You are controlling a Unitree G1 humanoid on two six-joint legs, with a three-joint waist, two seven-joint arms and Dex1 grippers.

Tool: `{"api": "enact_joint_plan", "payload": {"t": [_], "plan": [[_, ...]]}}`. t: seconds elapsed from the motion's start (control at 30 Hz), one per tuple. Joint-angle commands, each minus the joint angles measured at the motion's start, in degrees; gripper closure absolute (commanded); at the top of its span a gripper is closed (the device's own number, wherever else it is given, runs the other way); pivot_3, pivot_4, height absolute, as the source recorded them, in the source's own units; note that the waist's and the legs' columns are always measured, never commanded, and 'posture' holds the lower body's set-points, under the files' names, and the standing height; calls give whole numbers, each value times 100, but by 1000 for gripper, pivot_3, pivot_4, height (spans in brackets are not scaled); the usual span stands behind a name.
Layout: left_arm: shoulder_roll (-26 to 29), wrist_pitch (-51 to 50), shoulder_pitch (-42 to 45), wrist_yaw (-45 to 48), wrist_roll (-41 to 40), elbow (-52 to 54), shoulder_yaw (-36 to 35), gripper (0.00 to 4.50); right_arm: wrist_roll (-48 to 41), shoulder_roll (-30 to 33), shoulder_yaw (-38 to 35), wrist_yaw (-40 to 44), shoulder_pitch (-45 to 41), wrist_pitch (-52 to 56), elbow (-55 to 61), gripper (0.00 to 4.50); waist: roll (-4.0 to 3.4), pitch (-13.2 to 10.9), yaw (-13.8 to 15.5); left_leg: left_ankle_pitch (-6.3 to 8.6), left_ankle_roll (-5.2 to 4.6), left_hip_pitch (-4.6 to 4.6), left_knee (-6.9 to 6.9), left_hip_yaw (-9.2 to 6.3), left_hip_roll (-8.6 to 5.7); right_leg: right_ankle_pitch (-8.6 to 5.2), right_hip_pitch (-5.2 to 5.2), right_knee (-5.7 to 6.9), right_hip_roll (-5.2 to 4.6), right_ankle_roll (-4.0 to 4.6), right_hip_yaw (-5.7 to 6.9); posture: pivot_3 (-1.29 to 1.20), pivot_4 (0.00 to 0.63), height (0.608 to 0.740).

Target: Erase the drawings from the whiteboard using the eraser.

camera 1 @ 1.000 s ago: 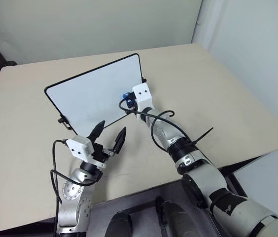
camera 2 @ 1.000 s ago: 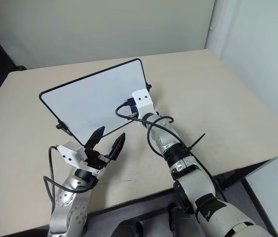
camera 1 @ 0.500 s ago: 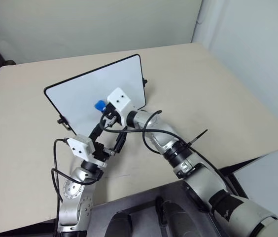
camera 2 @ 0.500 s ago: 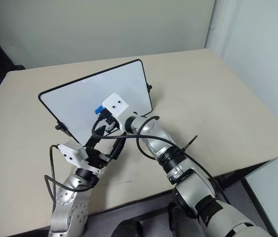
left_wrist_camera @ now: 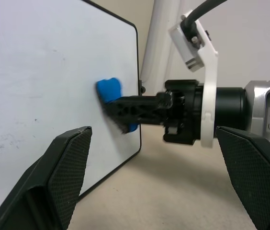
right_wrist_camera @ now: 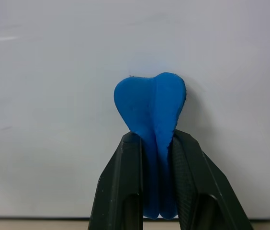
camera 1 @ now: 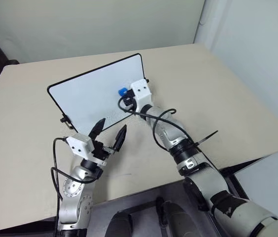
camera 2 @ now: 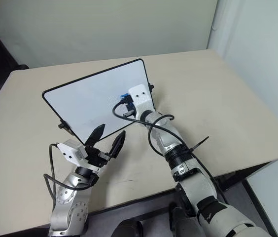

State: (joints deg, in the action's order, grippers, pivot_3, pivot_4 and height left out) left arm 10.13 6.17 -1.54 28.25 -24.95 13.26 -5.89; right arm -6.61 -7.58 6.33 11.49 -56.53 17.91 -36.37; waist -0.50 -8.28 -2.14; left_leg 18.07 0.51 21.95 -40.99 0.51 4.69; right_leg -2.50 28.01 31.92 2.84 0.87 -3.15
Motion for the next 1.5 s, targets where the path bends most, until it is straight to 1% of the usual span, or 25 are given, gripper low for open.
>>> {"api": "enact_joint_plan", "payload": {"t": [0.03, 0.1, 0.23, 0.33, 0.43, 0.47, 0.53, 0.6, 0.7, 0.77, 0.8, 0.83, 0.9, 0.97, 1.03, 1.1, 1.2, 1.3, 1.4, 1.5], "plan": [[12, 49, 94, 89, -82, 42, -1, 0, -29, 93, -232, -160, 77, 114, 472, 4049, 0, 0, 0, 0, 0, 0, 0, 0, 0, 0, 1, 0, 0, 0, 0, 0, 150, 740], [4, 45, 116, 117, -80, 29, 15, 0, -15, 215, -249, -133, 277, 317, 857, 4049, 0, 0, 1, 0, 0, 1, 1, 0, 0, -2, 1, -1, 1, -3, 2, 0, 150, 740], [-6, 30, 129, 125, -58, 48, 67, 0, -55, 592, -245, -52, 882, 1179, 2083, 4049, 0, 0, 27, 9, 5, 2, 1, 1, -1, -16, -2, -2, -1, -16, 1, 0, 150, 740], [-16, 32, 82, 123, -42, 111, 115, 0, -212, 1040, -283, 73, 1455, 2294, 3375, 4049, 0, 0, 37, 12, 4, 2, -2, 9, -2, -13, -4, -3, -4, -6, -2, 0, 150, 740], [-32, 30, 46, 108, -27, 155, 155, 0, -316, 1599, -356, 183, 1911, 3467, 4337, 4049, 0, 0, 38, 17, -4, 0, -4, 15, -3, -13, -6, -3, -4, 2, -4, 0, 150, 740], [-32, 28, 43, 100, -25, 160, 165, 0, -403, 1746, -439, 226, 2012, 3831, 4544, 4049, 0, 0, 42, 17, -5, 0, -4, 17, -4, -23, -9, -3, -4, -13, -4, 0, 150, 740], [-25, 22, 37, 103, -34, 158, 181, 0, -792, 2001, -915, 368, 2192, 4729, 4953, 4049, 1, 0, 39, 18, -7, -5, -7, 23, -6, -34, -15, -3, -4, -34, -7, 0, 150, 740], [-19, 28, 31, 112, -36, 149, 191, 0, -1005, 2270, -1227, 472, 2316, 5425, 5235, 4049, 1, 0, 38, 19, -10, -9, -9, 26, -13, -30, -21, -4, -4, -41, -12, 0, 150, 740], [-7, 48, 76, 134, -29, 69, 188, 0, -1201, 2571, -1455, 598, 2530, 5966, 5490, 4049, 2, -1, 35, 16, -16, -22, -11, 28, -25, -20, -36, -5, -2, -50, -13, 0, 150, 740], [8, 57, 145, 163, -21, -19, 182, 0, -1333, 2737, -1562, 702, 2691, 6273, 5597, 4049, 5, -2, 32, 14, -27, -58, -9, 21, -76, -19, -77, -9, 4, -51, -10, 0, 150, 740], [15, 64, 193, 197, -11, -72, 190, 0, -1387, 2803, -1578, 746, 2773, 6379, 5629, 4049, 5, -4, 28, 14, -30, -73, -9, 19, -78, -19, -93, -13, 6, -52, -8, 0, 150, 740], [16, 67, 235, 227, -3, -116, 201, 0, -1413, 2858, -1566, 769, 2833, 6428, 5643, 4049, 2, -5, 25, 16, -36, -94, -7, 15, -79, -20, -116, -24, 9, -52, -8, 0, 150, 740], [2, 74, 316, 286, 6, -203, 237, 0, -1416, 2950, -1510, 773, 2935, 6447, 5639, 4049, -1, -7, 23, 14, -46, -99, -2, -13, -88, -20, -137, -71, 24, -53, -6, 0, 150, 740], [-30, 93, 359, 310, 35, -252, 277, 0, -1428, 3005, -1472, 772, 2983, 6471, 5628, 3329, 0, -6, 15, 15, -46, -95, -2, -39, -95, -18, -142, -110, 32, -56, -2, 0, 150, 740], [-64, 123, 384, 316, 70, -287, 309, 0, -1440, 3033, -1470, 764, 3003, 6457, 5629, 2800, -1, -7, 8, 15, -46, -97, -4, -38, -105, -13, -144, -115, 32, -66, 2, 0, 150, 740], [-85, 144, 399, 314, 94, -308, 324, 0, -1455, 3041, -1500, 755, 3013, 6420, 5640, 2068, -1, -6, 8, 16, -46, -97, -4, -34, -111, -7, -144, -116, 32, -80, 2, 0, 150, 740], [-110, 173, 429, 311, 123, -351, 339, 0, -1389, 3140, -1526, 822, 3152, 5574, 5840, 1035, -2, -7, 11, 20, -49, -94, -4, -33, -112, -8, -145, -123, 31, -94, 4, 0, 150, 740], [-134, 184, 433, 303, 144, -354, 361, 0, -1424, 2962, -1887, 908, 3376, 4243, 5944, 1035, -8, -11, 20, 35, -70, -89, -4, -31, -113, -6, -144, -124, 31, -104, 1, 0, 150, 740], [-146, 157, 443, 304, 133, -333, 349, 0, -2031, 2564, -2452, 1273, 3664, 3399, 6078, 1035, -9, -10, 30, 65, -99, -89, -4, -31, -113, -7, -142, -124, 28, -109, -4, 0, 150, 740], [-135, 175, 414, 321, 105, -332, 315, 0, -2408, 2276, -2546, 1505, 3912, 2833, 6278, 1035, -12, -9, 40, 89, -128, -89, -2, -27, -109, -31, -138, -123, 31, -122, -3, 0, 150, 740]]}}
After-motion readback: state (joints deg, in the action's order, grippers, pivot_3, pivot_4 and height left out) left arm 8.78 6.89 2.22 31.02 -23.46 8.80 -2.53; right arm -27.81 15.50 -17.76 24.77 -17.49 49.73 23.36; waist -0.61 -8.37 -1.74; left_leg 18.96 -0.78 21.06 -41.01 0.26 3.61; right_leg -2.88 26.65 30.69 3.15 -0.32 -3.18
